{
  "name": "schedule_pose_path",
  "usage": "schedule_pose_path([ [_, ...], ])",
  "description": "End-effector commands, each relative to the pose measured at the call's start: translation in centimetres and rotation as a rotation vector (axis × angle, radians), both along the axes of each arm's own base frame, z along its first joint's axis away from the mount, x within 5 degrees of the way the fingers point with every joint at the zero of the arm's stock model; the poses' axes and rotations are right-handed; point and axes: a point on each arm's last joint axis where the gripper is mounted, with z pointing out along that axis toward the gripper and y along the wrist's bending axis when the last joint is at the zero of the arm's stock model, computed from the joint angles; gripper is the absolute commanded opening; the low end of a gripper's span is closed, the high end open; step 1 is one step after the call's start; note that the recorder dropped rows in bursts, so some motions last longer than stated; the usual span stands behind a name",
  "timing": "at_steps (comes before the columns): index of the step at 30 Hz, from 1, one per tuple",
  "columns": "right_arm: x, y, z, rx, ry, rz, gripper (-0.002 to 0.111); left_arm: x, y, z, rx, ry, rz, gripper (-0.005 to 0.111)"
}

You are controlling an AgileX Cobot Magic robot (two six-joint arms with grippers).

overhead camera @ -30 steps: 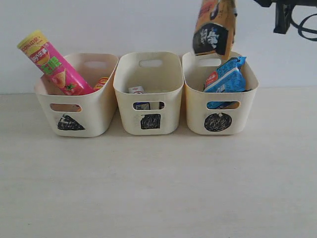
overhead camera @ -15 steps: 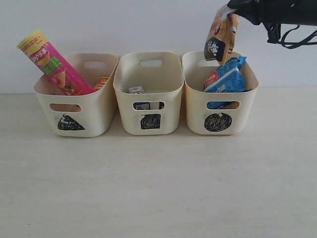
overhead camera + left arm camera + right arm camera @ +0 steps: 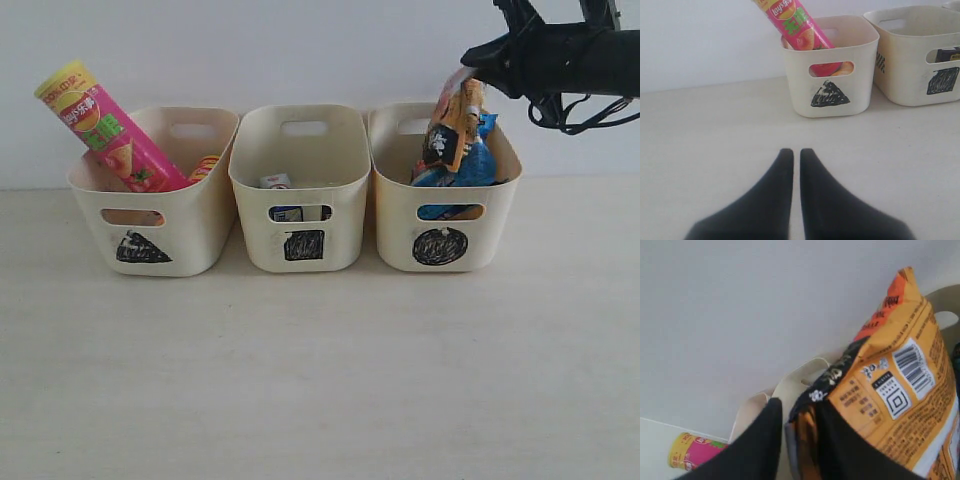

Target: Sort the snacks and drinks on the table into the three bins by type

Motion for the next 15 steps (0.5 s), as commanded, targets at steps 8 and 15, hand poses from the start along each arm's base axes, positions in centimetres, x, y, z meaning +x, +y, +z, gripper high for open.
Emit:
schedule_pose_path([
  [8, -0.4, 0.1, 1.4, 0.024, -0.045, 0.04, 0.07, 0.0, 0.0, -0.1, 0.007, -0.002, 0.0, 0.004],
  [15, -1.2, -1.2, 2.0, -0.201, -0.013, 0.026, 0.07, 0.0, 0.0, -0.1, 0.007, -0.002, 0.0, 0.004],
])
